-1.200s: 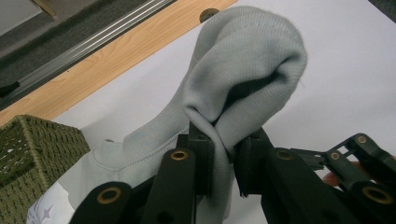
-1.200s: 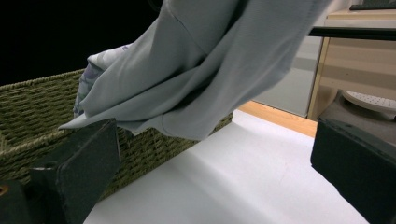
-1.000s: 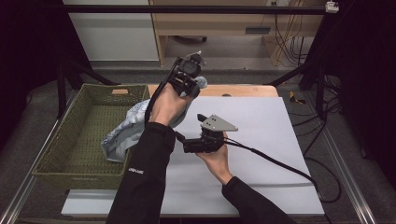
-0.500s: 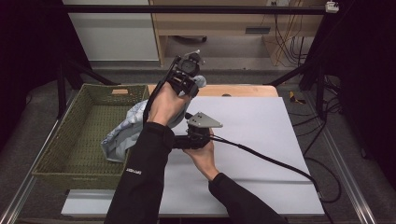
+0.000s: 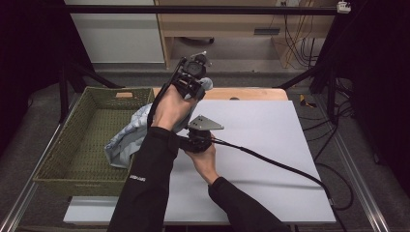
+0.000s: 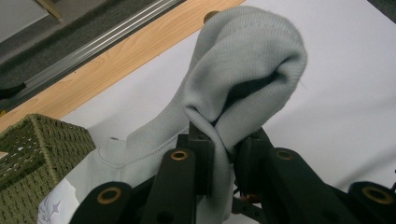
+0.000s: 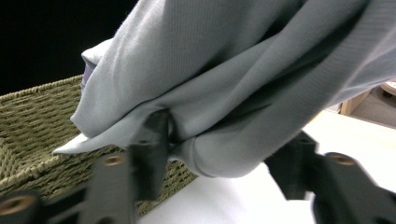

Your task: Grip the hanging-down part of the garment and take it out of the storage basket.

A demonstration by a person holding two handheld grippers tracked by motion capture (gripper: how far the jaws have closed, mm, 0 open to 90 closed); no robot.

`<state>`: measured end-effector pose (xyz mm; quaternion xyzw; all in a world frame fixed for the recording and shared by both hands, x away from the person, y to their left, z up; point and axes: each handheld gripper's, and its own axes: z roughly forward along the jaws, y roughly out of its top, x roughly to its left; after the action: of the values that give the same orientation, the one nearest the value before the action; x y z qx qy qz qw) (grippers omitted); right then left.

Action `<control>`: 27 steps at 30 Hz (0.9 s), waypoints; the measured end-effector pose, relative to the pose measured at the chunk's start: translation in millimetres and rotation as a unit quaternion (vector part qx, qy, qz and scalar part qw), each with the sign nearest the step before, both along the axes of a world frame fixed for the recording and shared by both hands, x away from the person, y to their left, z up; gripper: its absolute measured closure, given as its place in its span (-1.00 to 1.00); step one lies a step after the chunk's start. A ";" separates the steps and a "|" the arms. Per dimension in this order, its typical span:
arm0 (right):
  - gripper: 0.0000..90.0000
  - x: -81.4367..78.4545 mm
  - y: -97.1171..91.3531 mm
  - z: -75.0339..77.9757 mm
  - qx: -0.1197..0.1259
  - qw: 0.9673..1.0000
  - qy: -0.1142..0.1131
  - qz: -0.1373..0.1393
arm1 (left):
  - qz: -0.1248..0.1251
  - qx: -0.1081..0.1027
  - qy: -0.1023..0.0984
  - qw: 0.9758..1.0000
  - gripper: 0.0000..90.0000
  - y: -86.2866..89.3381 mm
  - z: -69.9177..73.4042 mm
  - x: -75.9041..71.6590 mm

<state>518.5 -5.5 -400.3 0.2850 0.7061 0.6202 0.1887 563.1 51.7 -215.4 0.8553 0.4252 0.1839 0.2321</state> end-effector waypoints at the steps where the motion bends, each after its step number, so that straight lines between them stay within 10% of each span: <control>1: 0.57 -1.9 0.0 1.3 0.003 1.000 0.005 0.003 | -0.002 0.001 -0.003 1.000 0.73 0.1 0.2 0.7; 5: 0.87 -3.4 -2.3 3.7 -0.006 1.000 0.009 0.007 | 0.000 0.000 0.001 1.000 0.73 -0.7 -0.2 0.5; 27: 0.91 -32.0 -59.1 14.1 -0.016 1.000 -0.004 0.011 | -0.002 0.001 -0.008 1.000 0.73 -5.8 5.9 -2.6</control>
<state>486.6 -64.6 -386.2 0.2723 0.7180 0.6120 0.1891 560.4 45.9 -209.5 0.8545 0.4219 0.1907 0.2353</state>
